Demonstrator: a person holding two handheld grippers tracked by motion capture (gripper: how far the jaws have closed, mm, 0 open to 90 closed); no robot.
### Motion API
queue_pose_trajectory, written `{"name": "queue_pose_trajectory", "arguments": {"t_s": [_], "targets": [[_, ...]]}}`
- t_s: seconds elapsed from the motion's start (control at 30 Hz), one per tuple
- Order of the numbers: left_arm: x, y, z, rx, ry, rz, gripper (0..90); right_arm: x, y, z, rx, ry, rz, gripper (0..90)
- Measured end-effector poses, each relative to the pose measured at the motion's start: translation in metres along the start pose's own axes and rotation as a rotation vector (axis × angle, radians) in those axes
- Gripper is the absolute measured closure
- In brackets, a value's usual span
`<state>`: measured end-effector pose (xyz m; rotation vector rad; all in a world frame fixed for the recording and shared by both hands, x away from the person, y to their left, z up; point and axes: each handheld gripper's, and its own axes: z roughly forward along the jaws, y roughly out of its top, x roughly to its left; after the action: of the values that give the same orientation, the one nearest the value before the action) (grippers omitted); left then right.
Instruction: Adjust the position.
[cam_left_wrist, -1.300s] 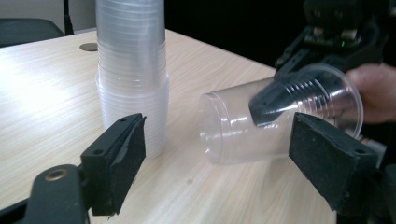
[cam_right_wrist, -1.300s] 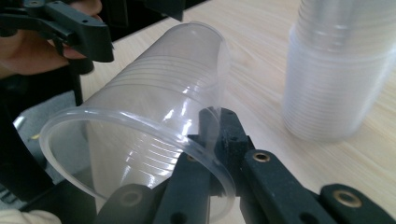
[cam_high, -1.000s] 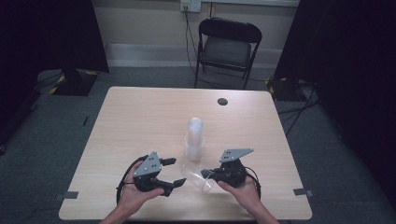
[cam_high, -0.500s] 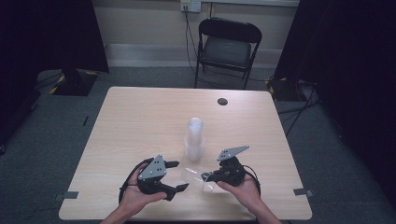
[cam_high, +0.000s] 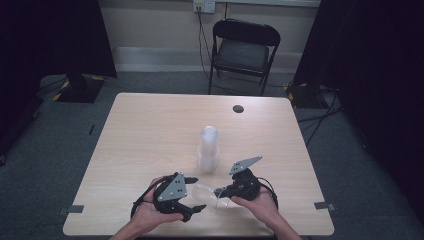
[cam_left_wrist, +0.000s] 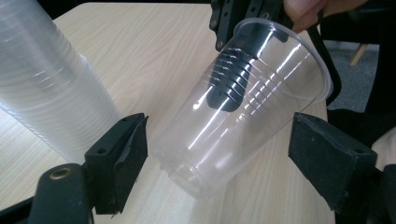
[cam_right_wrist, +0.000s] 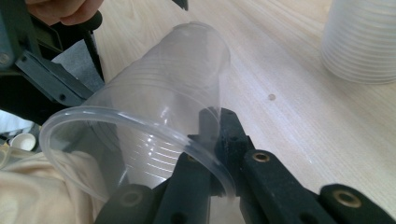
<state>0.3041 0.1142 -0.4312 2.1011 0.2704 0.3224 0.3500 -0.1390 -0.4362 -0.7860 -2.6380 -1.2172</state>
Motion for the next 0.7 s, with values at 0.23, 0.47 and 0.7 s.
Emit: {"name": "queue_pose_trajectory", "arguments": {"t_s": [0.23, 0.47, 0.7], "targets": [[-0.008, 0.001, 0.008, 0.025, -0.027, 0.061, 18.7, 0.001, 0.001, 0.002, 0.019, 0.021, 0.001, 90.0], [-0.009, 0.001, 0.011, 0.045, -0.027, 0.082, 19.1, 0.002, 0.001, 0.006, 0.027, 0.030, 0.000, 90.0], [-0.013, 0.001, 0.016, 0.088, -0.020, 0.128, 18.9, 0.004, 0.002, 0.009, 0.027, 0.032, 0.006, 90.0]]}}
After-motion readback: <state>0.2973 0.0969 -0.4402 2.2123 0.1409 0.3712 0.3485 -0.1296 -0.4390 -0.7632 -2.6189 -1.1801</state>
